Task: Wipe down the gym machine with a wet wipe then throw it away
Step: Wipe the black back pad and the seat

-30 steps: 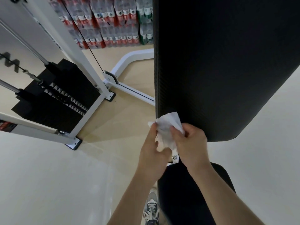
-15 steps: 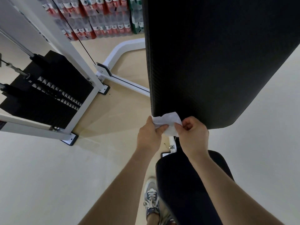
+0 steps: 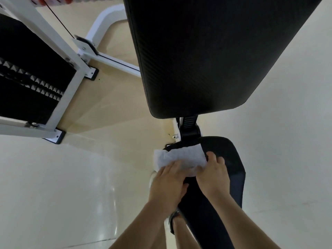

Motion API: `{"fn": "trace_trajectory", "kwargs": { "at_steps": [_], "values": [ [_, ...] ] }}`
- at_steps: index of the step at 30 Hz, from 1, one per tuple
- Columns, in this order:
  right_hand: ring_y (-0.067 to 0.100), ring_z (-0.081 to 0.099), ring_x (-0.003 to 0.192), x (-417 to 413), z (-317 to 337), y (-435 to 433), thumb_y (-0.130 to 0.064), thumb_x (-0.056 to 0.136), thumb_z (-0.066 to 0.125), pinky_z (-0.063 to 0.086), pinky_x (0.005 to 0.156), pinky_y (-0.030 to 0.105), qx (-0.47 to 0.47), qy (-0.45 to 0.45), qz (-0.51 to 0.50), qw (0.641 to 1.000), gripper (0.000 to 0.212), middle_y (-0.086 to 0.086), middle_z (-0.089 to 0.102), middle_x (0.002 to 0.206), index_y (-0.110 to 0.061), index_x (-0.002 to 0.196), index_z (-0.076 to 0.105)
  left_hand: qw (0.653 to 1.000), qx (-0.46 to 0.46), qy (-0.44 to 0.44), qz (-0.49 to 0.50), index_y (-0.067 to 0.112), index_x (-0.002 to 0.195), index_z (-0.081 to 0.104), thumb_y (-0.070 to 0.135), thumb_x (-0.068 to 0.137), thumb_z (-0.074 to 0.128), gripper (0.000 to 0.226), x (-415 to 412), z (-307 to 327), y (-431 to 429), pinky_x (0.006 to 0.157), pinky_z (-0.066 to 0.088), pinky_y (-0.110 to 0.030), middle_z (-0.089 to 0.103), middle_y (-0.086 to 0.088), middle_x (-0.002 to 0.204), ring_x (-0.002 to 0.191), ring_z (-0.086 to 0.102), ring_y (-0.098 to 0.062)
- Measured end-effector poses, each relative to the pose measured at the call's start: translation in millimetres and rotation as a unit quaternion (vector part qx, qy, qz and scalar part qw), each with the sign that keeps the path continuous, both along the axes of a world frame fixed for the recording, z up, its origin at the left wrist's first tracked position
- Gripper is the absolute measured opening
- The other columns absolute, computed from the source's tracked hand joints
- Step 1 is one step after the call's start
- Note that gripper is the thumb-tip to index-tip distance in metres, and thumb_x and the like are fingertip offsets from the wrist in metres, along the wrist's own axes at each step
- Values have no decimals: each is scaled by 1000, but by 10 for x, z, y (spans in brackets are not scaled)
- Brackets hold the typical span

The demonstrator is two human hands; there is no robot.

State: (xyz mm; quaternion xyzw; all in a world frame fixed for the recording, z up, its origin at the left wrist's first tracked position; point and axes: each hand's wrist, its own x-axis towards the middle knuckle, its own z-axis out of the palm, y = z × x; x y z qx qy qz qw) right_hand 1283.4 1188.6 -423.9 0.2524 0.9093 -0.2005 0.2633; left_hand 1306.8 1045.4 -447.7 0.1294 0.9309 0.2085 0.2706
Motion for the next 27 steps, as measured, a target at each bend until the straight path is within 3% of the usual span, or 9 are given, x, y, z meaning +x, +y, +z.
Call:
{"fn": "trace_trajectory", "kwargs": {
  "at_steps": [2, 4, 6, 8, 11, 14, 19, 23, 27],
  "values": [
    [29, 34, 135, 65, -21, -29, -34, 88, 61, 41, 102, 41, 93, 36, 75, 992, 73, 12, 34, 145, -15, 150, 28, 999, -12, -16, -31, 23, 138, 51, 33, 89, 43, 50, 180, -198, 46, 105, 45, -39, 45, 0, 148, 135, 45, -20],
    [24, 12, 149, 51, -78, -119, -36, 93, 53, 24, 116, 42, 57, 98, 151, 982, 71, 7, 21, 159, -19, 154, 21, 999, 20, -15, -24, 24, 145, 39, 31, 91, 39, 54, 320, -258, 46, 107, 43, -38, 42, 2, 150, 137, 41, -18],
    [15, -4, 150, 33, -250, -270, -41, 101, 27, 6, 120, 38, -32, 97, 266, 958, 56, -1, 10, 163, -28, 154, 15, 992, 105, -16, 64, 30, 144, 38, 16, 94, 42, 52, 414, -192, -37, 106, 43, -27, 42, 13, 148, 134, 45, -14],
    [14, -9, 149, 64, -463, -392, -47, 100, 4, -3, 120, 41, -57, 62, 375, 923, 56, 0, 6, 164, -35, 154, 12, 968, 139, -44, 206, 30, 125, 62, -3, 86, 51, 53, 465, -111, -186, 95, 45, -14, 56, 20, 133, 121, 55, -6],
    [17, -4, 151, 86, -719, -369, -51, 101, 3, 1, 119, 50, -39, 58, 476, 877, 56, 2, 6, 164, -36, 153, 17, 946, 103, -39, 305, 25, 120, 68, -13, 80, 49, 59, 507, -101, -378, 91, 35, -1, 56, 17, 133, 120, 54, -4],
    [15, -12, 149, -94, -805, -35, -53, 102, 11, -2, 120, 52, -11, 82, 455, 887, 53, -3, -5, 163, -41, 153, 4, 956, 107, -35, 272, 27, 139, 50, 7, 95, 49, 48, 425, -184, -271, 98, 34, -10, 39, 8, 149, 132, 43, -9],
    [25, -3, 151, -237, -784, 701, -51, 97, 2, 10, 118, 56, 120, 25, 162, 979, 61, 7, -1, 164, -30, 155, 4, 932, 86, -89, 342, 30, 150, 28, 29, 96, 55, 60, 210, -180, -24, 102, 41, -23, 19, 9, 156, 134, 38, -11],
    [24, -22, 147, 194, -637, -253, -52, 99, -1, -2, 119, 54, 40, 24, 290, 956, 59, 6, -22, 160, -31, 152, -15, 899, 134, -82, 409, 27, 145, 41, 13, 96, 49, 52, 317, -230, -14, 107, 35, -22, 38, 9, 151, 135, 40, -10],
    [19, -19, 148, 77, -661, -44, -59, 99, 8, -9, 118, 52, 13, 47, 385, 922, 58, -3, -13, 163, -42, 151, -8, 932, 94, -76, 342, 24, 149, 34, 12, 96, 47, 55, 422, -175, -6, 102, 45, -33, 34, 4, 153, 133, 43, -17]
  ]
}}
